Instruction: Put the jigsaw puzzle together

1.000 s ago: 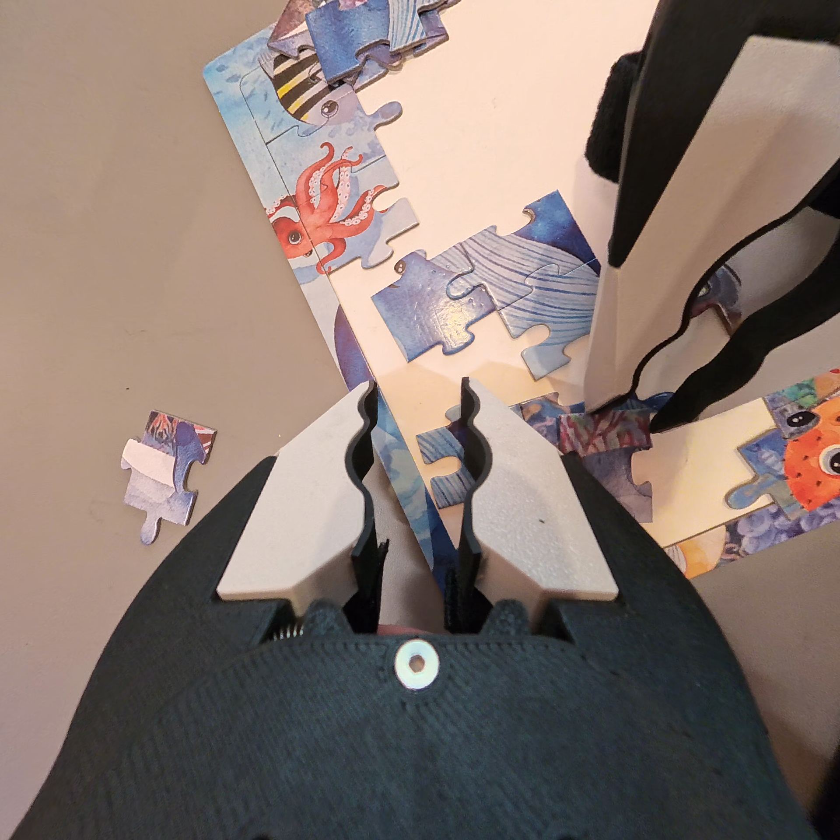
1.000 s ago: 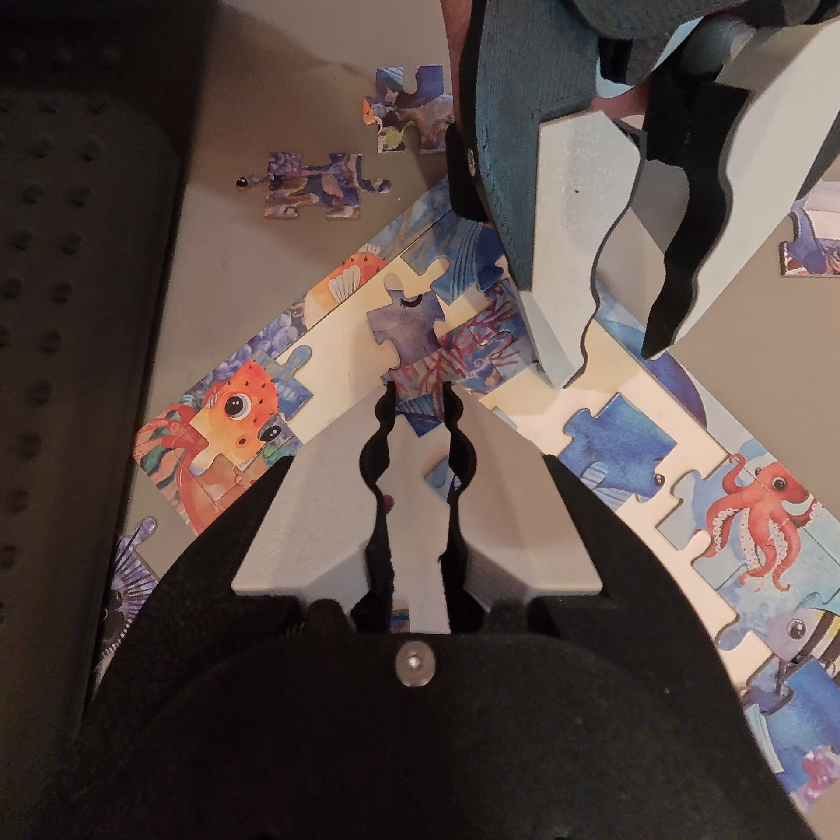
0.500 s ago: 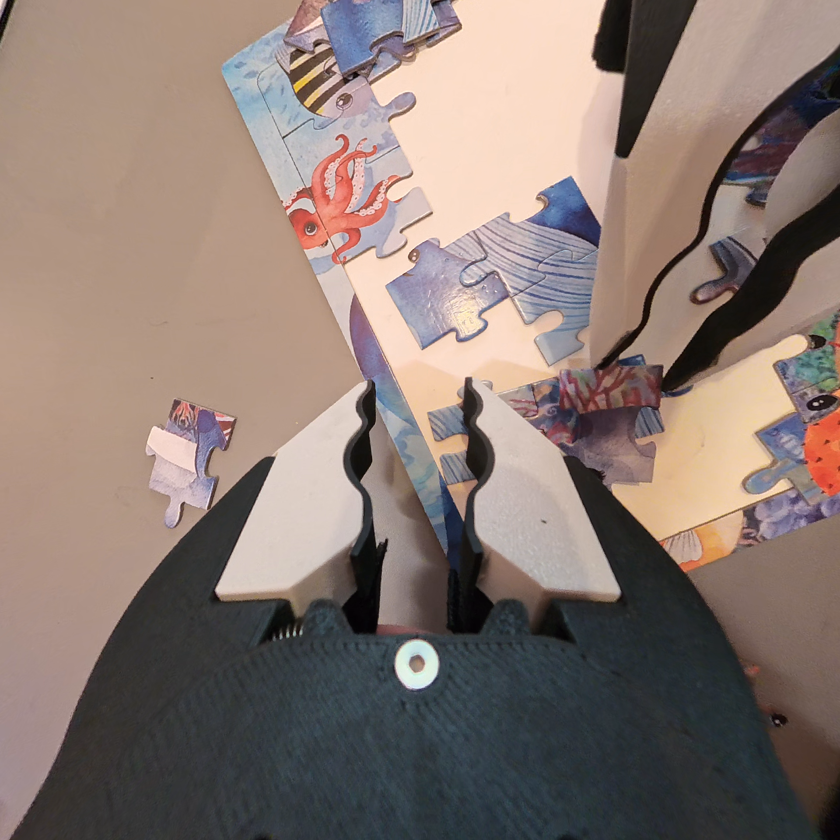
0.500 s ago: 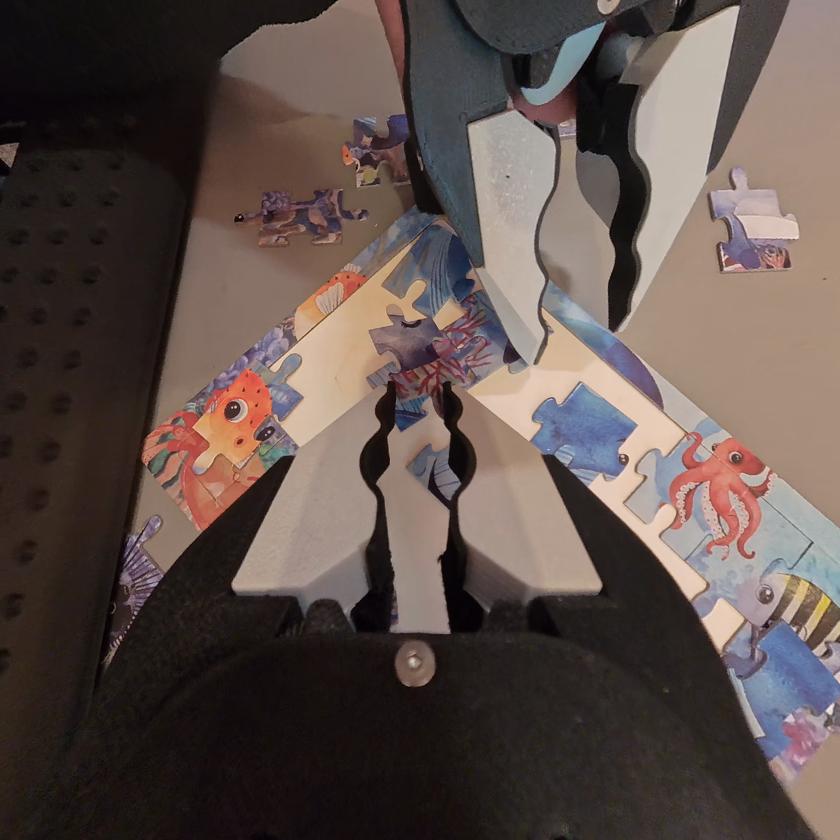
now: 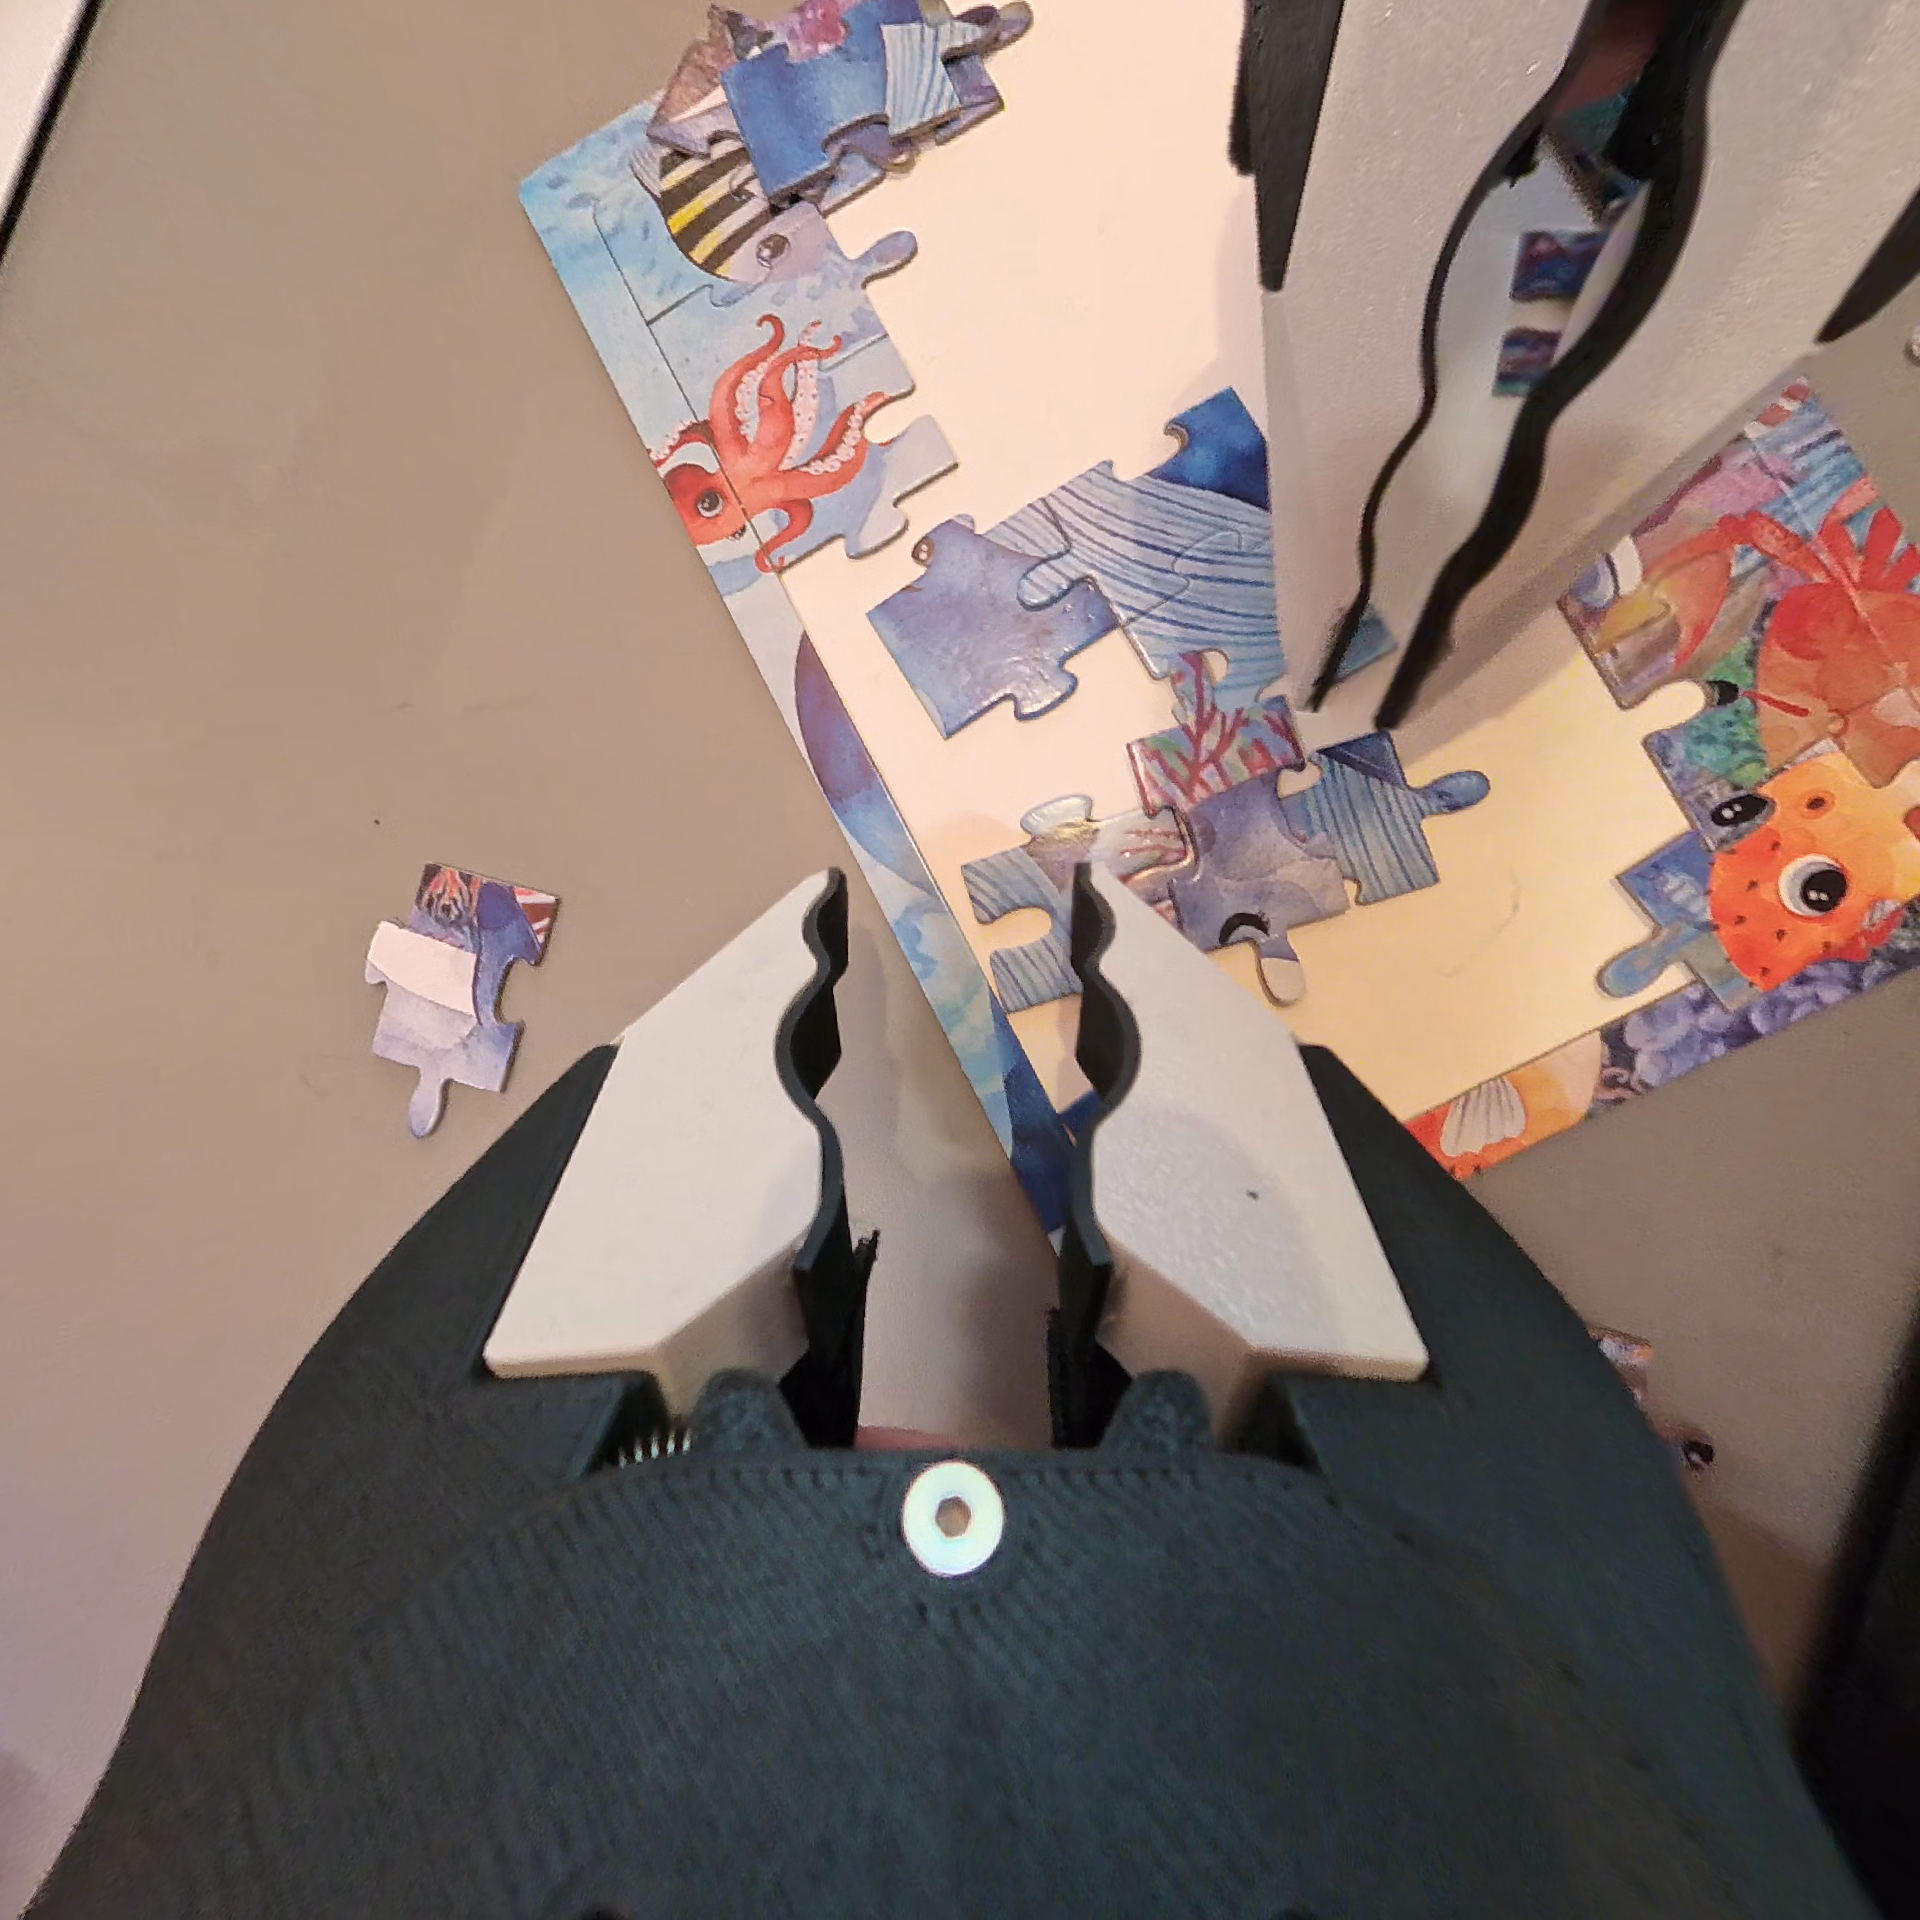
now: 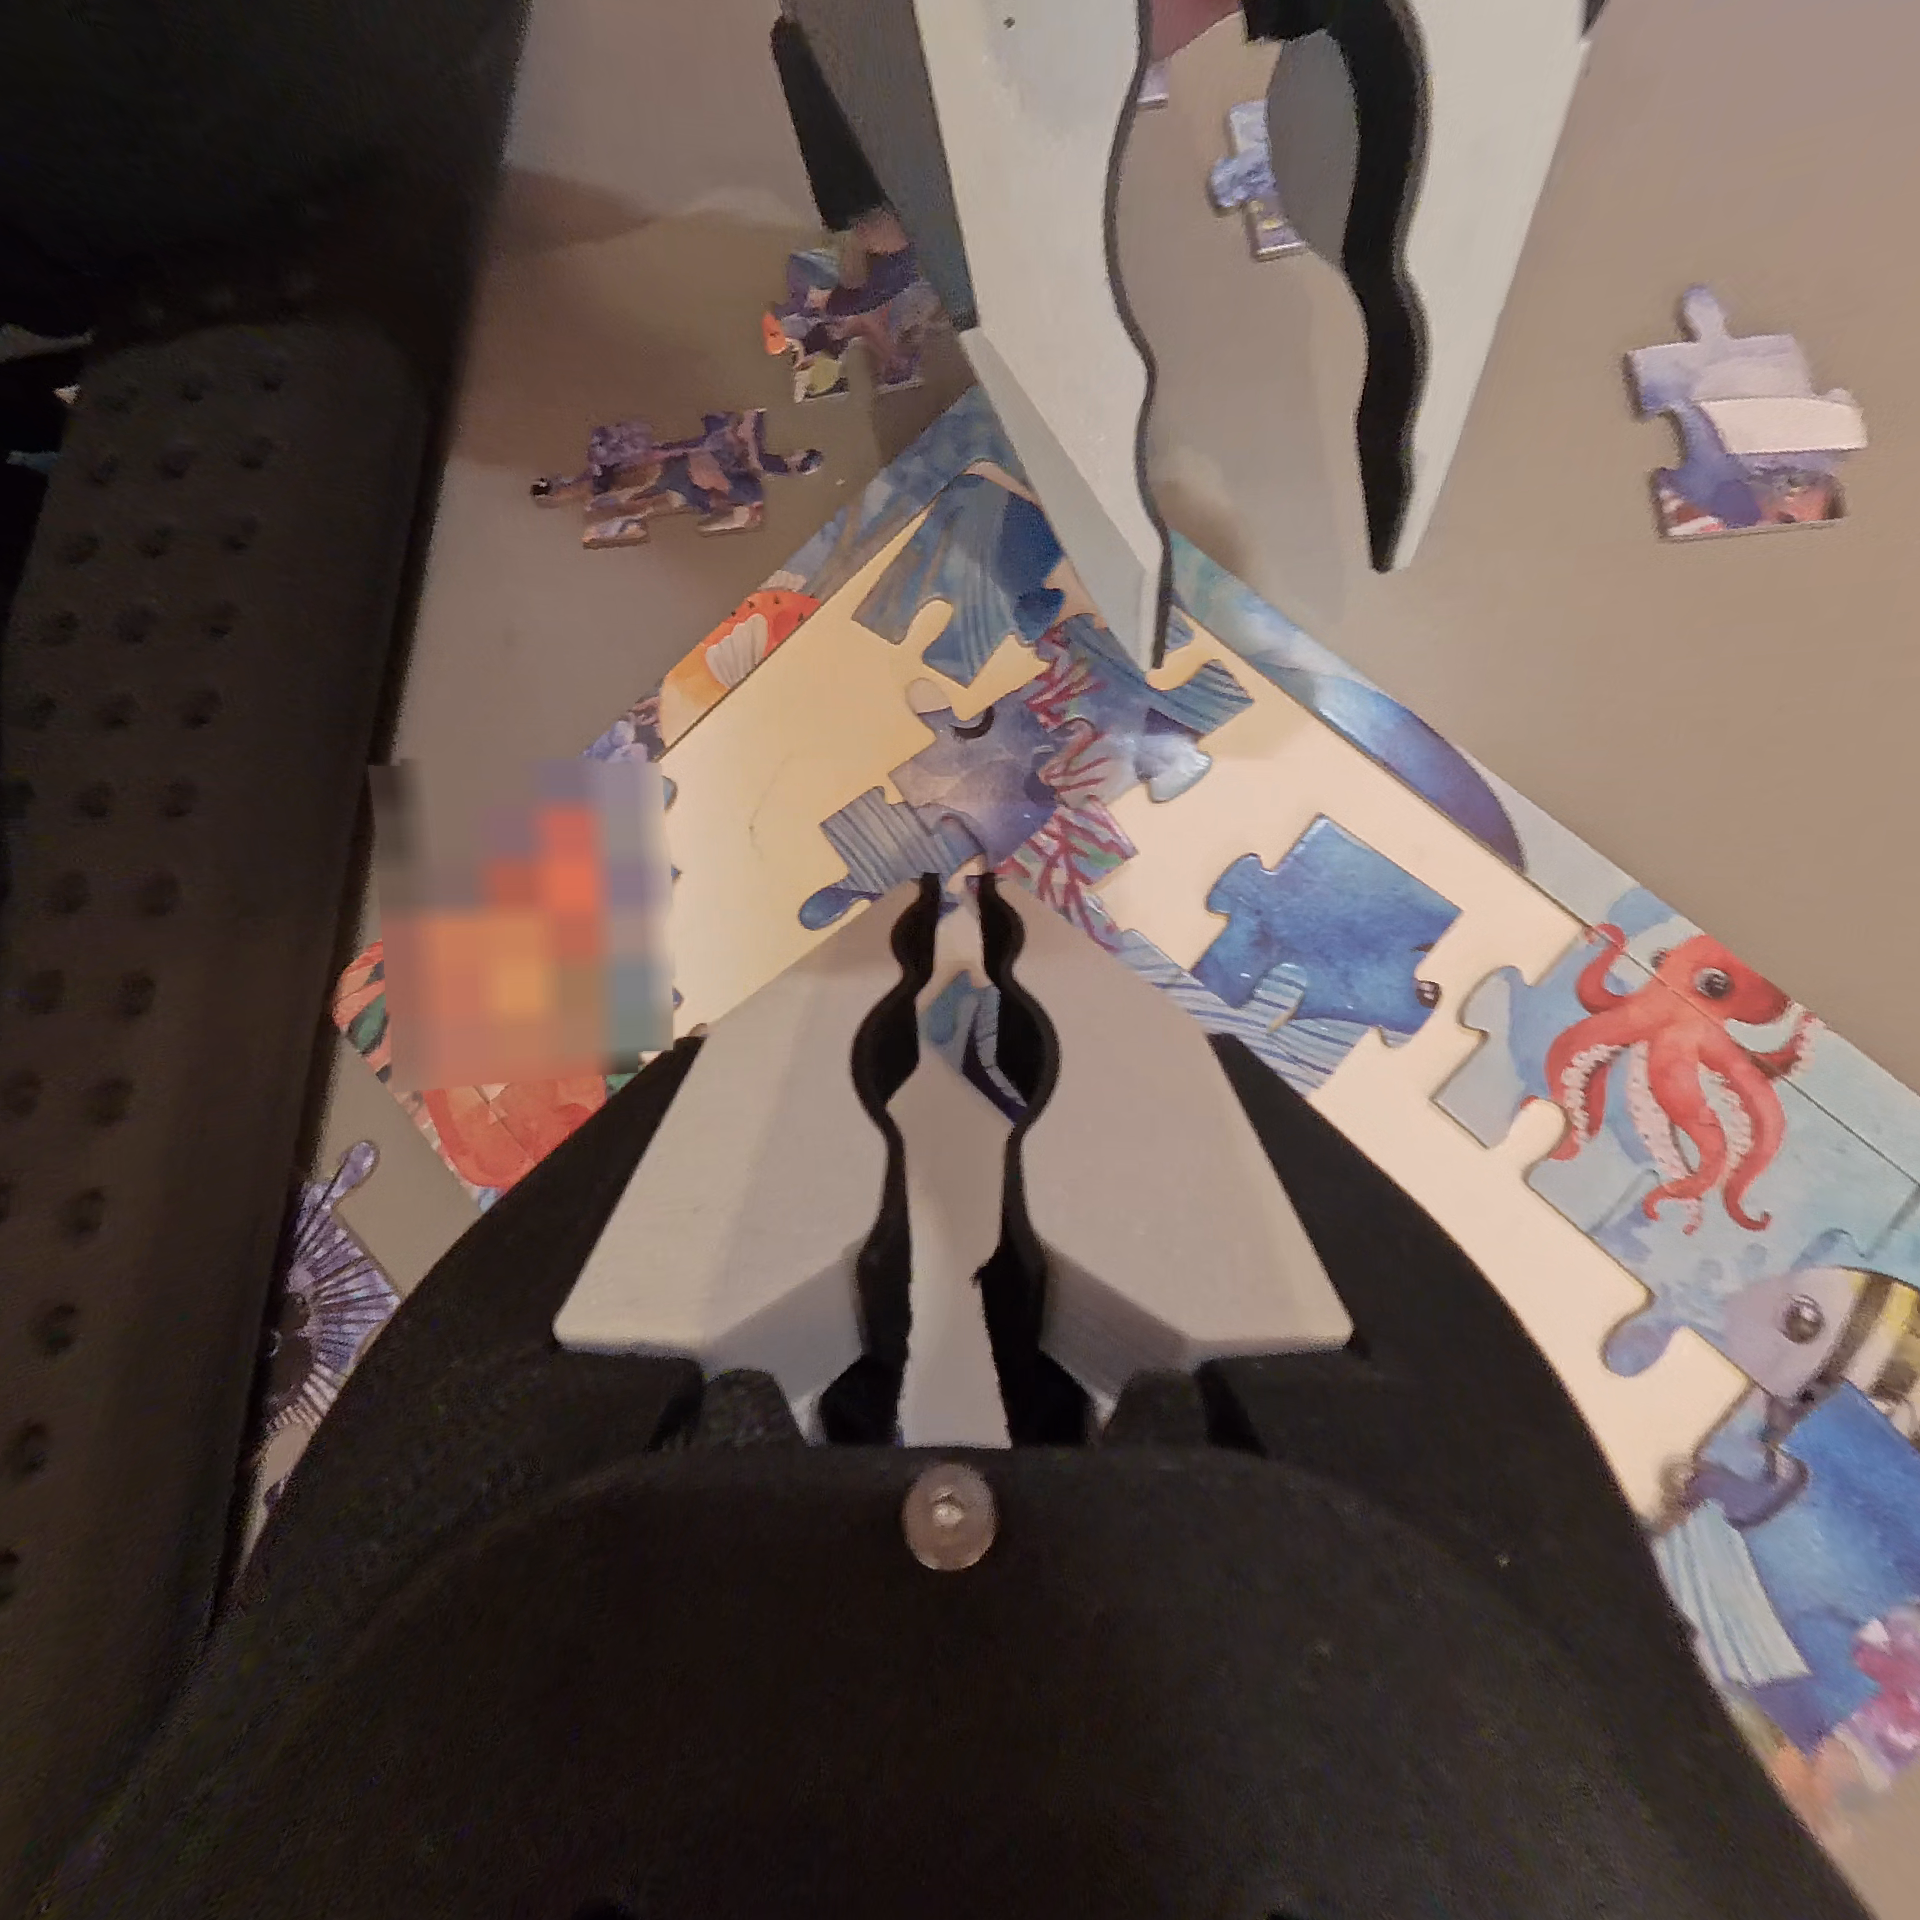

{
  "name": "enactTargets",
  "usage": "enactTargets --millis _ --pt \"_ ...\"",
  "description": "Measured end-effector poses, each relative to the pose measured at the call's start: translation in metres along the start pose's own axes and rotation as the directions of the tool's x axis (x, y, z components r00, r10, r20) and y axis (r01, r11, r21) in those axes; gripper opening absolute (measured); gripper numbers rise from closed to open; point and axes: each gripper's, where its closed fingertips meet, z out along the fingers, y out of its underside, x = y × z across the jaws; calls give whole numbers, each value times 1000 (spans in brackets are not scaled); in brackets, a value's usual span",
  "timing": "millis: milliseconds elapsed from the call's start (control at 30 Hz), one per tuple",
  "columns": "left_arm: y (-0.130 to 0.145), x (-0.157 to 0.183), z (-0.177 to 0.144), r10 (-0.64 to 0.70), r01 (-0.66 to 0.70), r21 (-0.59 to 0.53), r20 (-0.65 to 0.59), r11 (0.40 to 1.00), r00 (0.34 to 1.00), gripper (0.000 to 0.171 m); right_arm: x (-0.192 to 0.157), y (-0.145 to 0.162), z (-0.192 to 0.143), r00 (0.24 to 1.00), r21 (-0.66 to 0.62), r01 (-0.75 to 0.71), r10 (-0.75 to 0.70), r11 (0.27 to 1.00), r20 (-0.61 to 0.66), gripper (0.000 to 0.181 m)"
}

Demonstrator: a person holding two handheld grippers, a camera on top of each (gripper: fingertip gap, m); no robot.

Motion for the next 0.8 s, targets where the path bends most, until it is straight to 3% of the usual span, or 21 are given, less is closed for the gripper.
enactTargets --millis 133,433,633,800 --pt "3 8 -3 8 -8 -7 -39 1000 999 43 -4 9 11 999 -70 31 -31 997 -5 39" --pt "8 17 2 15 -18 -39 -76 999 997 49 -3 1 17 998 -53 51 -53 997 -38 38" --pt "10 18 9 21 -26 -70 -72 997 997 60 7 -1 25 996 -40 17 -21 999 -84 54" --pt "10 21 15 24 -31 -87 -76 996 997 67 9 -1 24 998 -25 -11 9 1000 -69 32"
